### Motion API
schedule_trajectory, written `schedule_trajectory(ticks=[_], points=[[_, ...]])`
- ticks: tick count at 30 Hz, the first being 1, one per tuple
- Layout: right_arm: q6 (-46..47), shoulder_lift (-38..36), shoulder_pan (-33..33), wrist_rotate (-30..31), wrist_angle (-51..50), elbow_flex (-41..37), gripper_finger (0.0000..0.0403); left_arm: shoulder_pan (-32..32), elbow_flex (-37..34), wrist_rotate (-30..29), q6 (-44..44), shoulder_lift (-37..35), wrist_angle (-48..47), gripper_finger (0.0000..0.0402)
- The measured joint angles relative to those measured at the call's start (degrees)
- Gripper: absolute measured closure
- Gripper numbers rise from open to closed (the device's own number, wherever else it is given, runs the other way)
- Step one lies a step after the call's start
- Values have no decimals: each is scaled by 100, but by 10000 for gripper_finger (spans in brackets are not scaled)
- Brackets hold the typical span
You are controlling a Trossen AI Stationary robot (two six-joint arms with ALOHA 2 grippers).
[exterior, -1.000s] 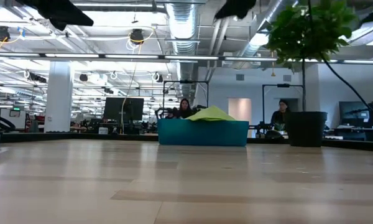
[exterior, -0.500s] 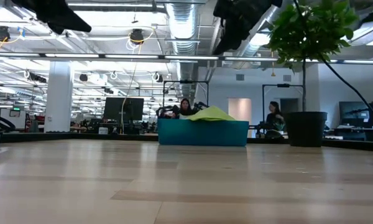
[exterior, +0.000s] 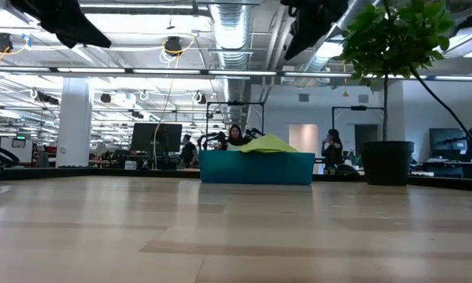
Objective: Fold microfiber towels
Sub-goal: Return to Home Position
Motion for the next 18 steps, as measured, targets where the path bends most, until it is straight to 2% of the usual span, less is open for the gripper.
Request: schedule_trajectory(ticks=[9,13,18], points=[[293,-932,-79,88,1057,-1564,396,0,-1,2,-59,0,-14,401],[515,-1236,240,84,1285,-1994,396,0,-1,3,-97,0,-27,401],[694,-1525,978,78,1842,-2592,396,2,-5,13,-116,-24,-244,401]])
